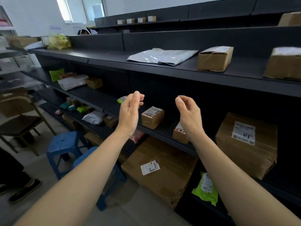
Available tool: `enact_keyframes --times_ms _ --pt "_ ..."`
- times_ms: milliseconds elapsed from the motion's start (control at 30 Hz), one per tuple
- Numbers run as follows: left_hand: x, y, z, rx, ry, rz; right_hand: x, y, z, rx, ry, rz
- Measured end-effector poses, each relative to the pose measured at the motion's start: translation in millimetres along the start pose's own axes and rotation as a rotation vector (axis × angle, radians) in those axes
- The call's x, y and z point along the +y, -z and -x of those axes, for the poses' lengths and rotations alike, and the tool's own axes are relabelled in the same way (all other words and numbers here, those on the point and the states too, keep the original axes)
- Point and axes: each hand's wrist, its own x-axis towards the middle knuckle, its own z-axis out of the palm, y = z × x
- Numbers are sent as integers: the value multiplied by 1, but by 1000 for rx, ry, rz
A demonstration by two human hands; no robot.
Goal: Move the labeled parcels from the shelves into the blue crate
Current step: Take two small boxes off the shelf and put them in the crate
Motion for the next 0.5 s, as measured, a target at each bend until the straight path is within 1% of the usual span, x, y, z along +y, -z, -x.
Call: enact_keyframes --times_ms 133,267,500 --pt "-31 -9 -40 -6 32 -5 24 -9 -41 20 -45 56" --pt "-66 -19 -70 -20 103 12 47 -12 -67 56 -97 126" --pt "-136 -27 -122 -72 282 -9 97 -6 -104 182 -236 312"
